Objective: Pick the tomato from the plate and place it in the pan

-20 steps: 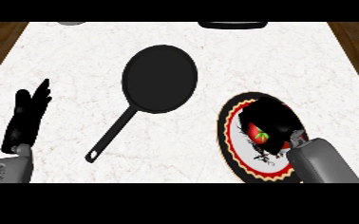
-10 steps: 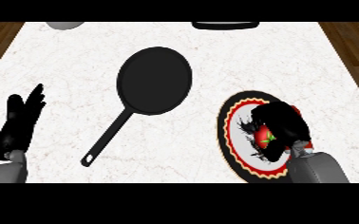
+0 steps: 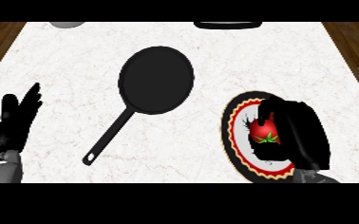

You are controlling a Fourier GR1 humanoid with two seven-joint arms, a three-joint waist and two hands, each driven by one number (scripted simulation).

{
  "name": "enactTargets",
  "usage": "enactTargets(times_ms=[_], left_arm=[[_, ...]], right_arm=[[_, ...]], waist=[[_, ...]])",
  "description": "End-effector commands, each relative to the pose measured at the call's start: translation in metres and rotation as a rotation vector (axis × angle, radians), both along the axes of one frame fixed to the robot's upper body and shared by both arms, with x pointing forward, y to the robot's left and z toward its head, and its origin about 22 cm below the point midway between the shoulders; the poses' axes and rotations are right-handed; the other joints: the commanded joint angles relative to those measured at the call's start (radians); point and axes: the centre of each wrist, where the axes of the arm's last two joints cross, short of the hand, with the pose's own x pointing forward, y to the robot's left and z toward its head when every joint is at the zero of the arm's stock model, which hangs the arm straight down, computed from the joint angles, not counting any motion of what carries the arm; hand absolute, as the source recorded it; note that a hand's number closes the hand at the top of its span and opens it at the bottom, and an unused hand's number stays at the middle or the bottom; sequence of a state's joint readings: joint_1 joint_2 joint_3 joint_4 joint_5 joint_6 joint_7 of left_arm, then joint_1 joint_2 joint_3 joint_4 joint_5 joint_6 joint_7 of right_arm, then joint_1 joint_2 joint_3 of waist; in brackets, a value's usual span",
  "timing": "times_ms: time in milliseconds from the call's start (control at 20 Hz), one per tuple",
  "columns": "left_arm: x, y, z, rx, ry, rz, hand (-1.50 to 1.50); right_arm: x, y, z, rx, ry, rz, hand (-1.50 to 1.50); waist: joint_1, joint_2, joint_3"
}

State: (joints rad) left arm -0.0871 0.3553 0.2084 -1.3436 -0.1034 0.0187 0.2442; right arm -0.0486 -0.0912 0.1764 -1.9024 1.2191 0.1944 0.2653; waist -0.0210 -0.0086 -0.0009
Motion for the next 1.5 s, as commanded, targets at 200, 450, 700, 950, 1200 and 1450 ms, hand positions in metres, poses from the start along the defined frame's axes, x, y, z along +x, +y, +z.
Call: enactTargets(times_ms=[200,450,700,950,1200,1450], left_arm=[[-0.001,-0.018,0.008,0.003,-0.008,-0.036,0.0],[0.01,-0.033,-0.014,-0.021,-0.014,-0.027,0.0],[0.016,-0.018,-0.008,-0.011,0.001,-0.024,0.0],[0.018,-0.029,0.003,-0.004,-0.022,-0.069,0.0],[0.037,-0.038,0.011,-0.008,-0.033,-0.083,0.0],[0.035,-0.046,0.003,-0.008,-0.027,-0.101,0.0]], right_arm=[[0.003,0.062,0.033,0.116,-0.146,0.026,1.5],[0.028,0.097,0.052,0.186,-0.135,0.031,1.5],[0.076,0.109,0.031,0.306,-0.1,-0.005,1.5],[0.126,0.134,0.029,0.361,-0.065,-0.034,1.5],[0.154,0.148,0.003,0.352,-0.018,-0.065,1.5],[0.167,0.145,-0.023,0.384,0.003,-0.072,1.5]], waist=[[0.029,0.008,0.001],[0.032,0.01,0.001],[0.035,0.012,0.001],[0.058,0.017,0.001],[0.072,0.024,0.001],[0.103,0.032,0.002]])
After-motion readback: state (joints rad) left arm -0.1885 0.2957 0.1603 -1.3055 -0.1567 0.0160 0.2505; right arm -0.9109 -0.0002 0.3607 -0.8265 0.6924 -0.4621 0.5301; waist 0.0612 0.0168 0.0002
